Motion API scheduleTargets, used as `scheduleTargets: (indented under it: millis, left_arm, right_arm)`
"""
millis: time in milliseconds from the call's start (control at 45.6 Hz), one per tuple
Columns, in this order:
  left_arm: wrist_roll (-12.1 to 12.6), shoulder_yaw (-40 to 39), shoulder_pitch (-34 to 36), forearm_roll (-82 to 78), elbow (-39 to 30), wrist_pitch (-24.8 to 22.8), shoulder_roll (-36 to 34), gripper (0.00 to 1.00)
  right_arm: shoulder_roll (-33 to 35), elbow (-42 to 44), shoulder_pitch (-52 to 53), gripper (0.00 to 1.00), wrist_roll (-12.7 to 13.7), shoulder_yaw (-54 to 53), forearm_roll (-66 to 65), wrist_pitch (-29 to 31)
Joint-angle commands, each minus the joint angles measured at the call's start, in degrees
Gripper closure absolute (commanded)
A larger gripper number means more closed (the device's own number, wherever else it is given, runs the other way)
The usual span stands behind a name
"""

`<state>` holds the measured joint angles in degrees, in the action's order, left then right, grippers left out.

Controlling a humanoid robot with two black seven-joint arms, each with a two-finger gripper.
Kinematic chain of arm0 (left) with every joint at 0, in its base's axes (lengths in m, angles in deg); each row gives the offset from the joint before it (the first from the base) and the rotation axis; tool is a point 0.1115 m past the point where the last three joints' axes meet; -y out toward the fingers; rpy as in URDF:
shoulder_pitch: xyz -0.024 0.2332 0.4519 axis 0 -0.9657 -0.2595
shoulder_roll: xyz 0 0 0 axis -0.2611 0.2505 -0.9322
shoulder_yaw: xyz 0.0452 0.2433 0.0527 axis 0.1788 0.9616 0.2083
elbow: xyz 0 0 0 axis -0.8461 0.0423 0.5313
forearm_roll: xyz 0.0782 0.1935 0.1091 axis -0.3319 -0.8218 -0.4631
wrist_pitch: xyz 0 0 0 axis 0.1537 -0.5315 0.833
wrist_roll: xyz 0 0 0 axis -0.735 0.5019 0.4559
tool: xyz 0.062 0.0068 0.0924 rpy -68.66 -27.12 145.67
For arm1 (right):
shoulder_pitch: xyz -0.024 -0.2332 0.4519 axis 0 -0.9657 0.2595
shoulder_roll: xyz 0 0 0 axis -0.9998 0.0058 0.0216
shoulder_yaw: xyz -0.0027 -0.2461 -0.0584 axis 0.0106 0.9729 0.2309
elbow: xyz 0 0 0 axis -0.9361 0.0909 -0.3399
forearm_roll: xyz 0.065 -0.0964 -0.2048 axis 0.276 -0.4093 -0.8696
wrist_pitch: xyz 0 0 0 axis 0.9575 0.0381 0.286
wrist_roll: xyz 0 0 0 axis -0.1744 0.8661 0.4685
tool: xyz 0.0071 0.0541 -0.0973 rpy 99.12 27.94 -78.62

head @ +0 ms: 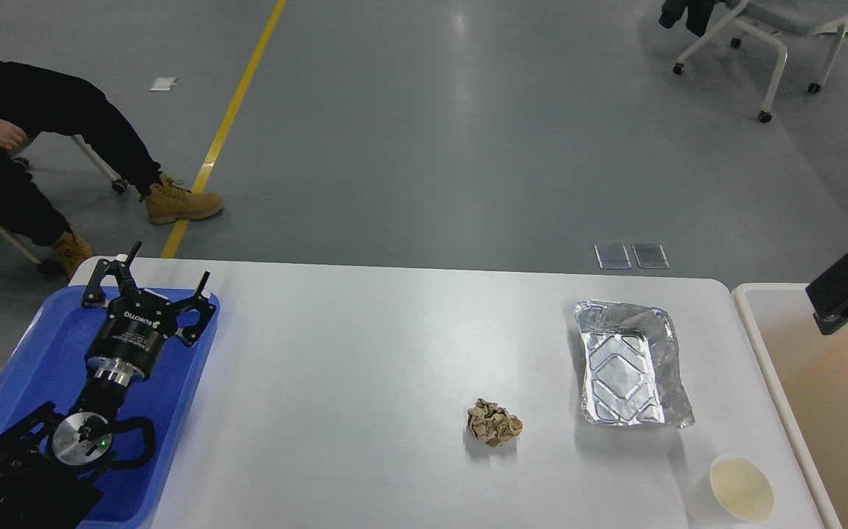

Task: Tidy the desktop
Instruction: 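Lower the right gripper down beside the bin toward the paper cup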

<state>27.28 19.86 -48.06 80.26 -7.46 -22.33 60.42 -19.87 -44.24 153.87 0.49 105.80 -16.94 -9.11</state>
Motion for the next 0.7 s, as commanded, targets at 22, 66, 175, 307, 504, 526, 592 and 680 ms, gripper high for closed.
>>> scheduleTargets:
  millis: [22,66,175,307,504,526,592,680]
  left_arm:
    - [0.0,0.0,0.0,0.0,0.0,0.0,0.0,0.01]
    - [0.0,0.0,0.0,0.0,0.0,0.0,0.0,0.01]
    - [0.0,0.0,0.0,0.0,0.0,0.0,0.0,0.01]
    - [0.0,0.0,0.0,0.0,0.0,0.0,0.0,0.01]
    - [0.0,0.0,0.1,0.0,0.0,0.1,0.0,0.01]
    - [0.0,0.0,0.1,0.0,0.0,0.1,0.0,0.01]
    - [0.0,0.0,0.1,0.0,0.0,0.1,0.0,0.01]
    - [0.0,0.1,0.1,0.0,0.0,0.1,0.0,0.01]
  right_arm:
    - [8.0,-0.4,-2.4,0.00,0.0,2.0,-4.3,0.0]
    - [9.6,-0.4,-3.9,0.00,0.0,2.0,-6.9,0.0]
    - [13.6,-0.4,-7.1,0.00,0.0,2.0,-11.9,0.0]
    - [18.9,-0.3,-14.4,0.00,-0.1,0.4,-16.3,-3.6]
    - [21.7,0.7,-32.4,0.00,-0.1,-12.2,-21.4,-12.9]
    - [21.6,1.1,-34.2,0.00,-0.1,-13.6,-21.4,-14.0]
    - [21.3,2.2,-38.8,0.00,-0.1,-17.4,-21.6,-16.2]
    - [20.7,3.8,-43.6,0.00,-0.1,-21.1,-21.7,-17.3]
